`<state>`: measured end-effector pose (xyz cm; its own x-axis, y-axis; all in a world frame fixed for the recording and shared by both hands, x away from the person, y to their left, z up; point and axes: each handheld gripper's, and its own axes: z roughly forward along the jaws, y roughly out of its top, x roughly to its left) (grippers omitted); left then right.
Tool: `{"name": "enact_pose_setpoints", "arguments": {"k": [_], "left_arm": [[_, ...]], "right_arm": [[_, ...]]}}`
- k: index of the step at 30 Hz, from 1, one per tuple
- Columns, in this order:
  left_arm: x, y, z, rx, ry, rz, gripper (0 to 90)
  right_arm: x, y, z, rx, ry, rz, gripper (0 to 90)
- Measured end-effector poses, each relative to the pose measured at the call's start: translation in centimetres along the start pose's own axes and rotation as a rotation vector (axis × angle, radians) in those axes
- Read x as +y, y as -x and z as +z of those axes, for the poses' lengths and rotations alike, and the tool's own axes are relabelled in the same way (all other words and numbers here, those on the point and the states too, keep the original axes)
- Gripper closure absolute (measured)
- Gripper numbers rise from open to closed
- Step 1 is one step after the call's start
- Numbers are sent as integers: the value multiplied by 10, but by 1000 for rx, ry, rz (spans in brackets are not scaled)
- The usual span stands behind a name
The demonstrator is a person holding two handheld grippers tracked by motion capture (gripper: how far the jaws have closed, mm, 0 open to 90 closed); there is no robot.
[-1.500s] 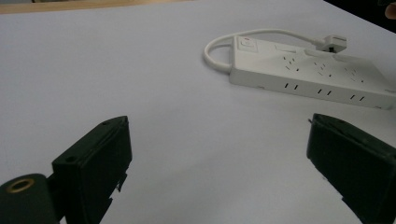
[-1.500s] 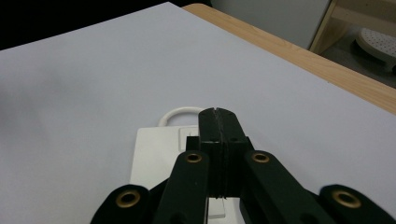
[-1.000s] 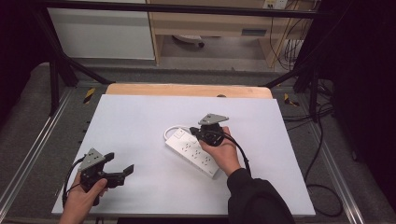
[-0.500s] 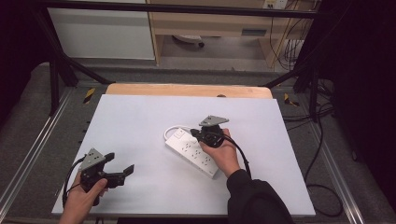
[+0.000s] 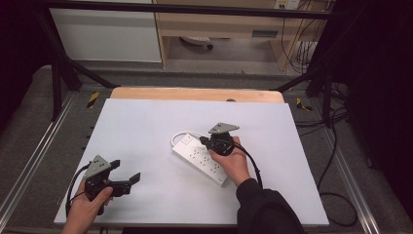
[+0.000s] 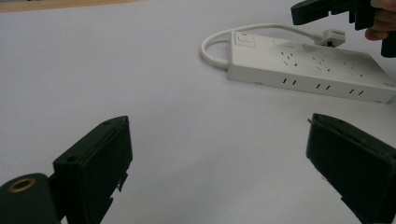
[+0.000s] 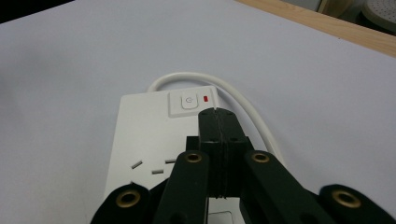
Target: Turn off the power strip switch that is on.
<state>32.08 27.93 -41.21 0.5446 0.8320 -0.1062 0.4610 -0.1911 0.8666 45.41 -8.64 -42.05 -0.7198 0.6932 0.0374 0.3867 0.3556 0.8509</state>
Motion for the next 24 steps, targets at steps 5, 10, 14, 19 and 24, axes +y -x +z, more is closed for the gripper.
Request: {"name": "enact_pose_setpoints", "arguments": {"k": [5,10,14,19,24], "left_arm": [[0,0,0,-2,-2,3,70],[0,1,1,-3,-3,3,71],[0,1,1,-3,-5,6,71],[0,1,1,-3,-6,7,72],[0,1,1,-6,-9,8,74]], "right_arm": [[-4,-1,2,3,-5,8,900],[-8,0,4,-1,-11,10,900],[-10,1,4,-1,-16,13,900],[-13,2,4,-5,-22,15,900],[-13,1,4,-4,-30,13,900]]}}
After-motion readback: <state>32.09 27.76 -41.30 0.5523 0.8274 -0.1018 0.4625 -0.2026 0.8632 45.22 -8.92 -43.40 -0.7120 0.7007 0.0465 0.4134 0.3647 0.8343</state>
